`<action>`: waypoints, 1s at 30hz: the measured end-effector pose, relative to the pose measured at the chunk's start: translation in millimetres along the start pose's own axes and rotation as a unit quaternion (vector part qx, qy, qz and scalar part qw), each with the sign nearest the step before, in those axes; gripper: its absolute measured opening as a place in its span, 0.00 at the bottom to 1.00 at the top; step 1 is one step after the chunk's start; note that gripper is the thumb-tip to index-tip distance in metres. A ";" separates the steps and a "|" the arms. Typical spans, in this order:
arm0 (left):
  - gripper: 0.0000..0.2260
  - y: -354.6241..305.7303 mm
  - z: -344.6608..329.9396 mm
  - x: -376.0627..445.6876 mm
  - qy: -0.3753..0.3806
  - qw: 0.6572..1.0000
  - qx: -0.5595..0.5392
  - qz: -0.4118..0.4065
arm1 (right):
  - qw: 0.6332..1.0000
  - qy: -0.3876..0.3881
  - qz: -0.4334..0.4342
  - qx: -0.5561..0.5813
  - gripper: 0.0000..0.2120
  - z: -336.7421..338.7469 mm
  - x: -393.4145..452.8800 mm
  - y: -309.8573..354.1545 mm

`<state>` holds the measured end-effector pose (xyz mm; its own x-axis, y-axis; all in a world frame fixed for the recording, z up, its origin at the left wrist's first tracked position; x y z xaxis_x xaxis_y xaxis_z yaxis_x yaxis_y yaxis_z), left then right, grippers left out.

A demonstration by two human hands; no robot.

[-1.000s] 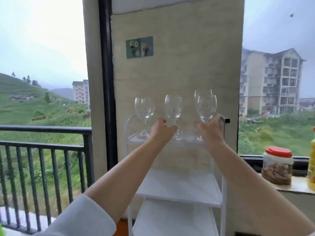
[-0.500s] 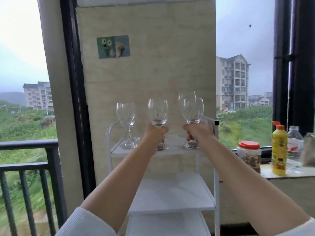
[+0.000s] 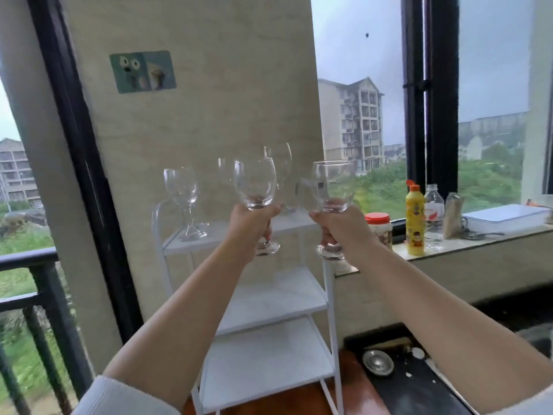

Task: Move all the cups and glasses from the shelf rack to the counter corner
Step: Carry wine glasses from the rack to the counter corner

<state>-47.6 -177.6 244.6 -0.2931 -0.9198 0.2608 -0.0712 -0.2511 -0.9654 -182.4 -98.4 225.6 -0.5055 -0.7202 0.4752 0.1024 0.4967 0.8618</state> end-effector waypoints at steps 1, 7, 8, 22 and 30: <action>0.13 1.6 -7.0 -6.8 0.009 1.000 -0.007 -0.001 | 1.000 -0.014 0.007 0.000 0.13 14.2 -8.4 2.3; 0.17 31.6 -105.1 -71.5 0.177 0.984 -0.003 0.015 | 0.990 -0.126 -0.009 -0.064 0.15 122.8 -80.1 12.8; 0.16 36.6 -125.5 -83.4 0.205 0.978 -0.008 0.024 | 0.985 -0.141 -0.013 -0.098 0.16 140.3 -92.8 16.8; 0.20 1.9 -465.8 -328.8 0.537 0.834 -0.117 0.058 | 0.881 -0.404 0.007 -0.245 0.16 446.6 -293.0 176.0; 0.19 -44.8 -642.9 -528.9 0.642 0.756 -0.114 0.057 | 0.823 -0.465 -0.027 -0.326 0.14 619.4 -428.5 284.4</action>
<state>-502.3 514.0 144.7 -0.9832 0.1568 0.0936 -0.0945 0.0016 -0.9955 -467.4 651.5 157.3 -0.9304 0.0988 0.3530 0.3428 -0.1066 0.9333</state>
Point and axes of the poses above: each hand's wrist, its own x-axis towards the middle knuckle, its own z-axis out of the back of the hand, y = z × x, the point moved 4 cm from there along x, towards the middle knuckle, and after that the axes turned 9 degrees about z, right-handed, at the moved point
